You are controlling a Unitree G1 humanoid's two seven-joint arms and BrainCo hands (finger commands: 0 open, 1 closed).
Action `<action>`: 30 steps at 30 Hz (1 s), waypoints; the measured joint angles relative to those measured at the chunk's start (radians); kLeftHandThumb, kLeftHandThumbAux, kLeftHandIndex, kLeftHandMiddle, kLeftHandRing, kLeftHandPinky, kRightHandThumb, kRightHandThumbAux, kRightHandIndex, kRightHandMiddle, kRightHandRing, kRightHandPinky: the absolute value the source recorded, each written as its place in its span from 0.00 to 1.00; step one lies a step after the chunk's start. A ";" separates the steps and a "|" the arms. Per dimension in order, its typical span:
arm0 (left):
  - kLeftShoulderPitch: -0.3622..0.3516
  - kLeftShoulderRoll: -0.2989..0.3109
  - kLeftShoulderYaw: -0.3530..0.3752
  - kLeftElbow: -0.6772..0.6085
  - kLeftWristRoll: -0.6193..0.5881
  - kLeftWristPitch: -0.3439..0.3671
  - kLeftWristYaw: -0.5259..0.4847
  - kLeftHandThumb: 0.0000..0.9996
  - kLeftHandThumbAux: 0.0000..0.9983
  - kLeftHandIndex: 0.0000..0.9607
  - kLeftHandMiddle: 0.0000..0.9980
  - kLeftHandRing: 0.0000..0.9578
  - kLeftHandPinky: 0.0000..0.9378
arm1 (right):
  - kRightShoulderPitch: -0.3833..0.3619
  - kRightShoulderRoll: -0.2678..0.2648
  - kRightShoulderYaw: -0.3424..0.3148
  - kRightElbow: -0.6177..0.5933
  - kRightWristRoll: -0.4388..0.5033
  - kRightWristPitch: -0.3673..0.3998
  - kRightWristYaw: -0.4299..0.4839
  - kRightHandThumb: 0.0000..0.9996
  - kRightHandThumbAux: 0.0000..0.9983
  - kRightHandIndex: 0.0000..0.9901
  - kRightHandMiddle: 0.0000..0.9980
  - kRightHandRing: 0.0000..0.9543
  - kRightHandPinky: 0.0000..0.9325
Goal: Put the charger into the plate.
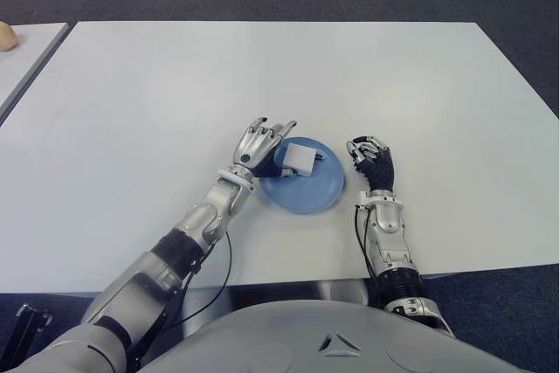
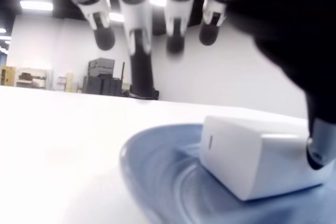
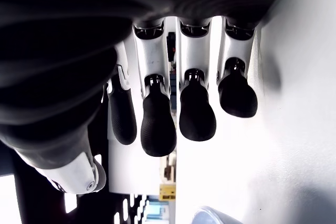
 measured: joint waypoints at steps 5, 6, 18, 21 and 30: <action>0.005 -0.005 0.000 0.009 0.000 -0.002 0.047 0.30 0.52 0.00 0.00 0.00 0.00 | 0.000 0.000 0.000 0.000 0.000 0.000 0.000 0.71 0.73 0.44 0.76 0.78 0.80; 0.007 -0.007 0.001 0.010 0.000 -0.003 0.057 0.28 0.52 0.00 0.00 0.00 0.00 | 0.000 -0.001 0.000 0.000 0.000 0.000 0.000 0.71 0.73 0.44 0.76 0.78 0.80; 0.018 -0.029 0.010 0.021 -0.001 -0.008 0.144 0.16 0.49 0.00 0.00 0.00 0.00 | 0.000 -0.001 0.000 0.000 0.000 0.000 0.000 0.71 0.73 0.44 0.76 0.78 0.81; 0.022 -0.039 0.017 0.021 -0.002 -0.006 0.162 0.14 0.48 0.00 0.00 0.00 0.00 | 0.000 -0.001 0.000 0.000 0.000 0.000 0.000 0.71 0.73 0.44 0.76 0.78 0.81; 0.050 -0.068 0.065 0.018 -0.046 -0.016 0.218 0.13 0.43 0.00 0.00 0.00 0.00 | -0.002 -0.001 -0.001 0.001 0.000 0.001 0.000 0.71 0.73 0.44 0.76 0.79 0.82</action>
